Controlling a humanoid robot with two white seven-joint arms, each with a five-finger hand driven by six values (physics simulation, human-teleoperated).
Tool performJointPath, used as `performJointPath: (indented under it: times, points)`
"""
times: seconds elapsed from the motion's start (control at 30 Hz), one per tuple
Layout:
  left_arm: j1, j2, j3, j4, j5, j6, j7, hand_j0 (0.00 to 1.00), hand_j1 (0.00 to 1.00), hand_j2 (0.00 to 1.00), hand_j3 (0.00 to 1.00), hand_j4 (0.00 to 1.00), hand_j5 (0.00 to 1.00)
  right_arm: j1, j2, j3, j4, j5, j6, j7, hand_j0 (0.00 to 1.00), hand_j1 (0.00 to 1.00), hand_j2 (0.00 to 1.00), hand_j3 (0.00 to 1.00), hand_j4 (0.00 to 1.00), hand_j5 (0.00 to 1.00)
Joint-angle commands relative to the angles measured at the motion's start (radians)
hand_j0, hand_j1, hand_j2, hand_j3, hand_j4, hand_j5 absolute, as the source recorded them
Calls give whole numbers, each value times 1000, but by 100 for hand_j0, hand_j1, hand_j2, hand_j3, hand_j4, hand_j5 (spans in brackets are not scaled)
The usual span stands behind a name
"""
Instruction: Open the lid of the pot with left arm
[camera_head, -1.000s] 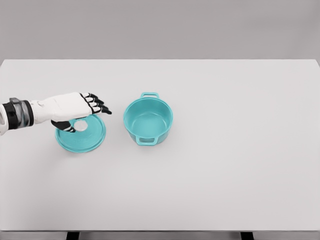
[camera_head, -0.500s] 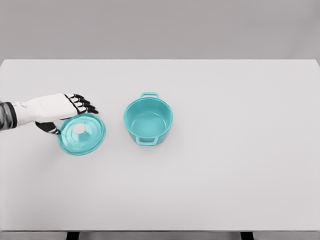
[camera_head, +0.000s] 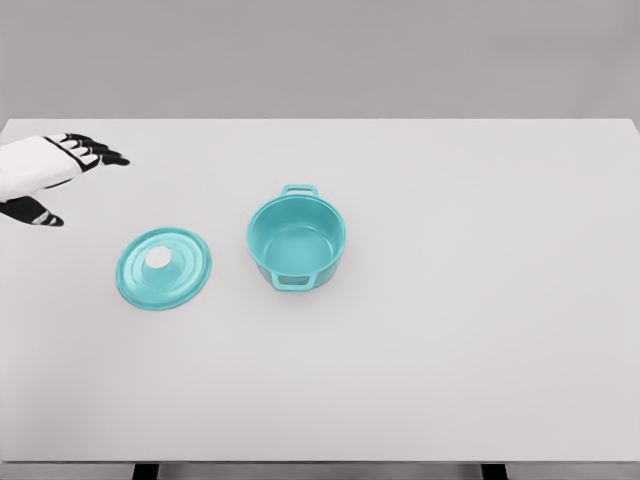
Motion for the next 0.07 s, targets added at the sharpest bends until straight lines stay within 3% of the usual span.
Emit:
performJointPath:
  times: [0.0, 0.03]
  points:
    - [0, -1, 5, 2, 6, 3, 1, 100, 100, 100, 100, 100, 100, 0, 0, 0, 0, -1, 0, -1, 100, 100, 100, 100, 100, 100]
    - [0, -1, 6, 2, 6, 3, 1, 100, 100, 100, 100, 100, 100, 0, 0, 0, 0, -1, 0, -1, 100, 100, 100, 100, 100, 100]
